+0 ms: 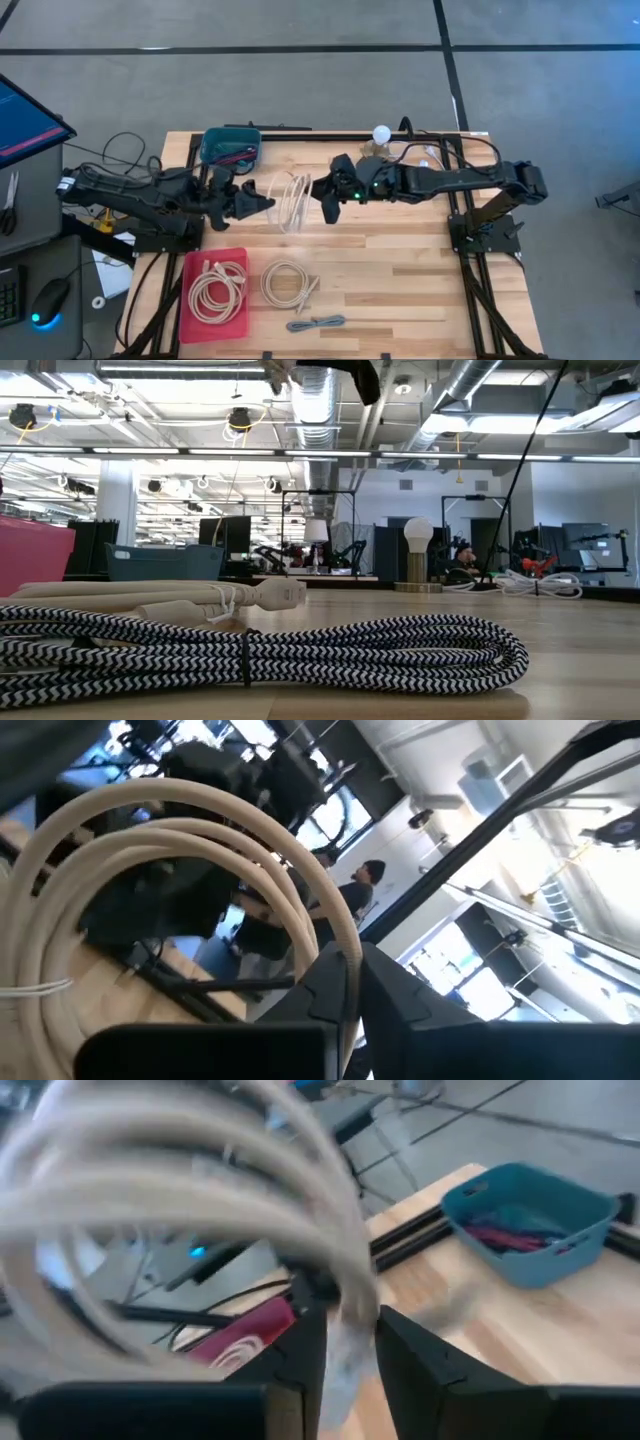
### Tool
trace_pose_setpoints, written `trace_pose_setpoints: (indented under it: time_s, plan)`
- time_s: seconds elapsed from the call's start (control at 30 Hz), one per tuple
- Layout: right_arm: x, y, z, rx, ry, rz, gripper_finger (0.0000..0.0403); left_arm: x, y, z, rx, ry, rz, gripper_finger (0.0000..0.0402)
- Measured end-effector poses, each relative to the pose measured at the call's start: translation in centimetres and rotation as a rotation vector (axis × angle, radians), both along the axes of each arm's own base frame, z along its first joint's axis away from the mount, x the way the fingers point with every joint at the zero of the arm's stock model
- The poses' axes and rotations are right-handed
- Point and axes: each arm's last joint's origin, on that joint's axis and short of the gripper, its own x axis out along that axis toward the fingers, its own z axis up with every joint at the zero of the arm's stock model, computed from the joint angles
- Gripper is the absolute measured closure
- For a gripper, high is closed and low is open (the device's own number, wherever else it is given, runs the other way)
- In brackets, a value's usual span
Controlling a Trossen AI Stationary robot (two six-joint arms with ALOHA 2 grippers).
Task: Pick & Place USB Port
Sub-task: Put the brown HDMI cable into the red bin
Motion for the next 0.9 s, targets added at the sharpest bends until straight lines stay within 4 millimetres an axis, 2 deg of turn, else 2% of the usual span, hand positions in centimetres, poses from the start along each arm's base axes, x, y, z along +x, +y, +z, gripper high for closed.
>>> trace_pose_setpoints:
  time_s: [0.23, 0.43, 0.6, 0.73, 0.9]
  plan:
    - [-2.4, 0.3, 2.3, -0.049, -0.02, 0.106, 0.0318, -2.7, 0.6, 1.3, 0.029, -0.063, 0.02, 0.0387]
    - [-6.3, 0.1, 4.7, -0.067, 0.002, 0.094, 0.0317, -4.3, 0.5, 0.4, -0.041, 0.075, 0.023, 0.0387]
    - [-10.0, -0.3, 6.2, -0.099, 0.043, -0.02, 0.0316, -5.2, -0.3, -0.2, -0.139, 0.154, -0.017, 0.0387]
    - [-12.4, -0.8, 6.8, -0.137, 0.083, -0.149, 0.0316, -5.9, -0.8, 0.4, -0.189, 0.202, -0.061, 0.0387]
    - [-14.6, -1.2, 7.1, -0.161, 0.128, -0.288, 0.0316, -7.0, -1.1, 1.2, -0.187, 0.412, -0.067, 0.0387]
